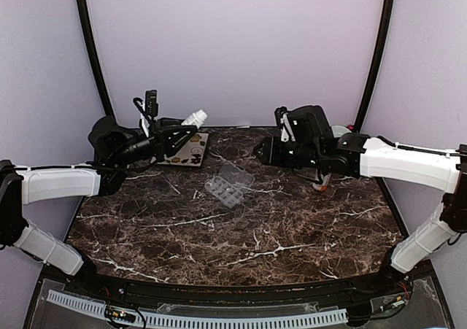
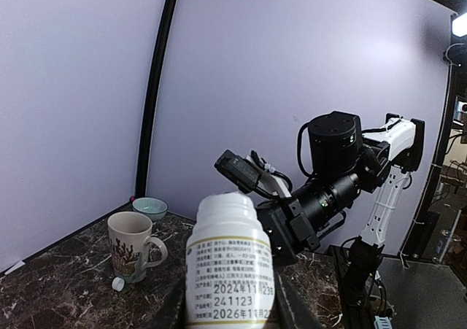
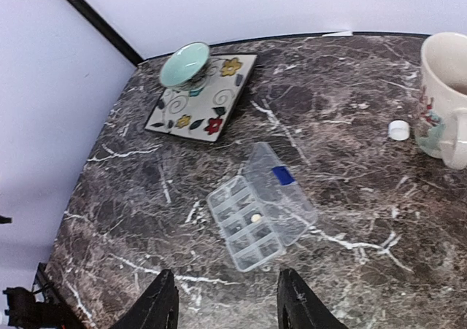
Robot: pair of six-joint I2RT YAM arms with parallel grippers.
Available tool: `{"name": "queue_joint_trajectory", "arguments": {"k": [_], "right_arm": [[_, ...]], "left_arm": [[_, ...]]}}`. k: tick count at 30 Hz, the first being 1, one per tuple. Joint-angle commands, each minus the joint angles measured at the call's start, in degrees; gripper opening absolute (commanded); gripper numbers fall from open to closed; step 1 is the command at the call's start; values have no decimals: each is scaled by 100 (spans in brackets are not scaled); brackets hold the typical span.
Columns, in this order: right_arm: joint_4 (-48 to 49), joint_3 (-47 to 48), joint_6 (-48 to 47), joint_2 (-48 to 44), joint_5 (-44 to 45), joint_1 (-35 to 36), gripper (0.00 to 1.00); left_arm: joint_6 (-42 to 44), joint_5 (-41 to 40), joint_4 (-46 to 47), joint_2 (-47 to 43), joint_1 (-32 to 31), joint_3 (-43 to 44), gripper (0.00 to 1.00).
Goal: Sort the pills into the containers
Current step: Move the lid of the pill bottle to the center of the board.
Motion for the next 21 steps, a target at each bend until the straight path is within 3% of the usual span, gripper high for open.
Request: {"name": "queue_joint_trajectory", "arguments": {"k": [1,10,21], "right_arm": [[-409,175,-231,269,477,-265,48],[-888,1265,-796,1473,689,-774,57],[-2275,4089,-1456,3708,783,-1465,57]], "left_arm": [[-85,7,349,-160,41,-68,0],[-29,-23,403,-139,41,-138,0],[-224,-72,849,30,100,-262,0]]}}
